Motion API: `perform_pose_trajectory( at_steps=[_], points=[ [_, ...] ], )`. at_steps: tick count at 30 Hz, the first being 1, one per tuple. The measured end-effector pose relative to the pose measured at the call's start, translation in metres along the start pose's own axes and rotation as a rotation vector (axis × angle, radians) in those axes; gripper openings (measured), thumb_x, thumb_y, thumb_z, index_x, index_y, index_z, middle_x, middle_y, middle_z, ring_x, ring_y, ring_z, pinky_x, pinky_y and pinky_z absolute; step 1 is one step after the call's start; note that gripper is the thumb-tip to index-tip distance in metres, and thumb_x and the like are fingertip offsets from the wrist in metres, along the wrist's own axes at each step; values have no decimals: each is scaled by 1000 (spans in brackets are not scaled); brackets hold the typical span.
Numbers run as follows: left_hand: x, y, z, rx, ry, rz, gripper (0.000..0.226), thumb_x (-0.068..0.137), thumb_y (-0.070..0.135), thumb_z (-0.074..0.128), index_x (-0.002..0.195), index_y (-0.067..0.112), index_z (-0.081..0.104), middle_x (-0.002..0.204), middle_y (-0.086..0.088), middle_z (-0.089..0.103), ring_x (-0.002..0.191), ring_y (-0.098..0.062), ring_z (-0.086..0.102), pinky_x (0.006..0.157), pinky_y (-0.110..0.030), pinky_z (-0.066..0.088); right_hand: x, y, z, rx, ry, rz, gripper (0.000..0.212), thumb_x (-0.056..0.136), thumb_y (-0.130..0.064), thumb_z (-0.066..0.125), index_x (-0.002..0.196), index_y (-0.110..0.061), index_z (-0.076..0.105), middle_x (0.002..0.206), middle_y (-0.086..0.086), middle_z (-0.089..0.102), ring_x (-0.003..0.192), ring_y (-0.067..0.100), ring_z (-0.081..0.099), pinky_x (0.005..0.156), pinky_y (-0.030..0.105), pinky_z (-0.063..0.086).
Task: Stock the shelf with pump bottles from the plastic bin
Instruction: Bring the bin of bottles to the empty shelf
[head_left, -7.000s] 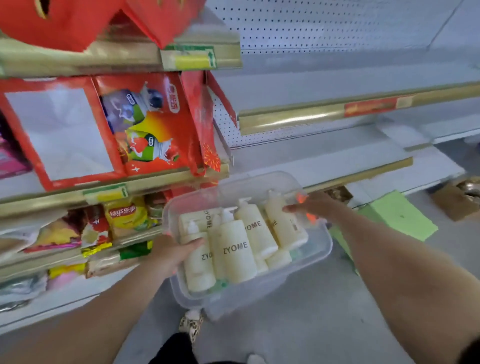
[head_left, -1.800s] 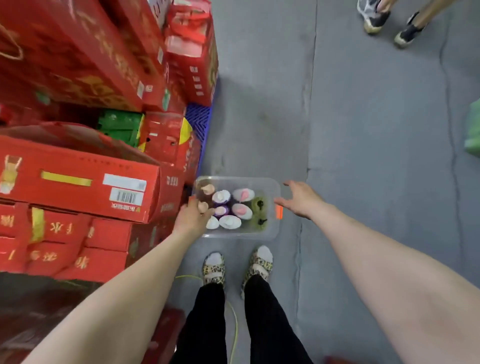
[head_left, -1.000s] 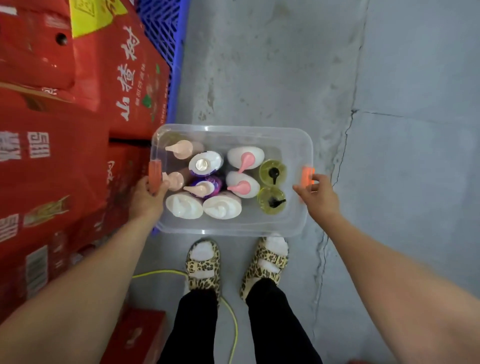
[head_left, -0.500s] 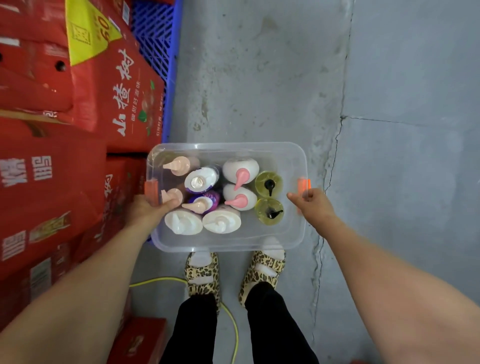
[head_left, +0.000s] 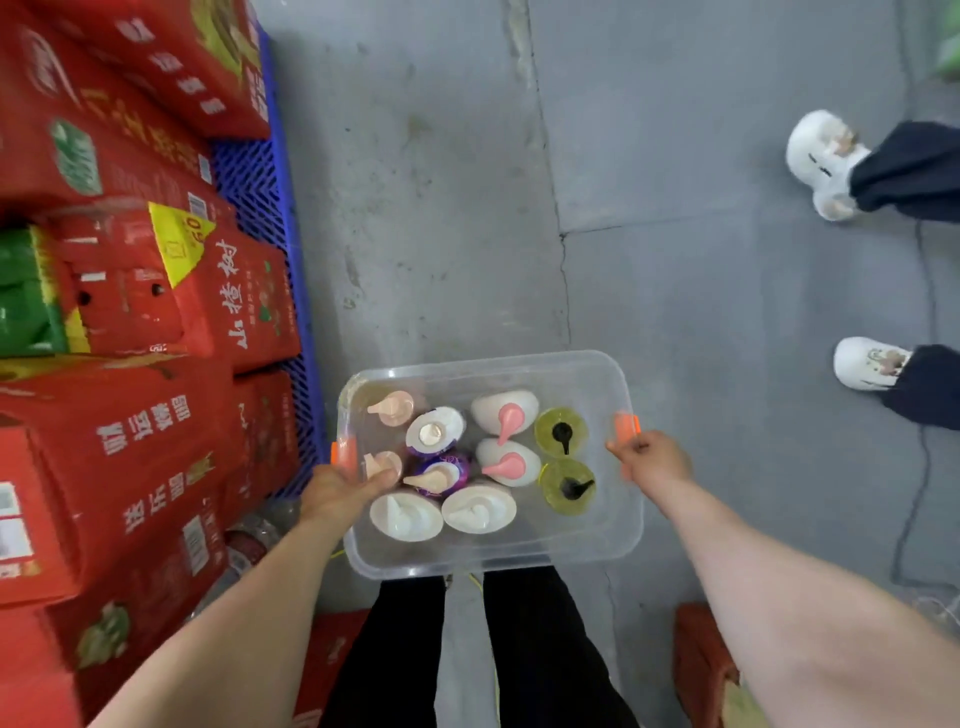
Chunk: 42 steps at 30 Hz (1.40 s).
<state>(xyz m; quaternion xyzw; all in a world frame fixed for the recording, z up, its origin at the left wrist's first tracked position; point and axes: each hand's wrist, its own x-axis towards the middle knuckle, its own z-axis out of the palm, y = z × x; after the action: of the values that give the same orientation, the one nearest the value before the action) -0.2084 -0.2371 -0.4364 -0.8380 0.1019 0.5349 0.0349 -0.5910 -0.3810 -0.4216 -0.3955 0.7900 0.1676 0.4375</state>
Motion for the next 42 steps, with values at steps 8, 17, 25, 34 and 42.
perform_pose_trajectory(
  at_steps=[8, 17, 25, 34, 42],
  points=[
    [-117, 99, -23, 239, -33, 218, 86, 39, 79, 72, 85, 6, 68, 80, -7, 70, 74, -20, 65, 57, -31, 44, -91, 73, -73, 263, 89, 149, 27, 86, -43, 73, 83, -18, 64, 88, 8, 72, 82, 27, 65, 68, 28, 41],
    [-203, 210, -20, 682, 29, 472, 72, 68, 68, 75, 96, 4, 57, 88, -10, 60, 70, -21, 52, 54, -27, 33, -183, 129, -83, 598, 235, 283, 31, 87, -44, 72, 90, -14, 65, 76, 5, 68, 75, 25, 66, 64, 29, 42],
    [-282, 259, 12, 993, -58, 763, 85, 61, 73, 76, 104, 3, 53, 91, -8, 58, 87, -27, 58, 63, -31, 40, -307, 165, -19, 1020, 416, 538, 31, 87, -33, 74, 64, -15, 62, 74, 13, 69, 74, 30, 64, 72, 37, 50],
    [-367, 187, 104, 1526, -180, 981, 80, 65, 71, 74, 100, 0, 60, 87, -9, 61, 73, -21, 57, 55, -28, 37, -429, 221, 147, 1456, 523, 870, 44, 82, -27, 81, 52, -17, 50, 51, 5, 49, 56, 21, 47, 58, 38, 45],
    [-436, 2, 197, 1854, -279, 1167, 84, 70, 60, 78, 121, -3, 56, 117, -17, 63, 89, -26, 52, 71, -30, 39, -563, 271, 288, 1594, 469, 1165, 39, 84, -46, 73, 65, -13, 66, 70, 10, 66, 75, 30, 65, 67, 32, 47]
  ],
)
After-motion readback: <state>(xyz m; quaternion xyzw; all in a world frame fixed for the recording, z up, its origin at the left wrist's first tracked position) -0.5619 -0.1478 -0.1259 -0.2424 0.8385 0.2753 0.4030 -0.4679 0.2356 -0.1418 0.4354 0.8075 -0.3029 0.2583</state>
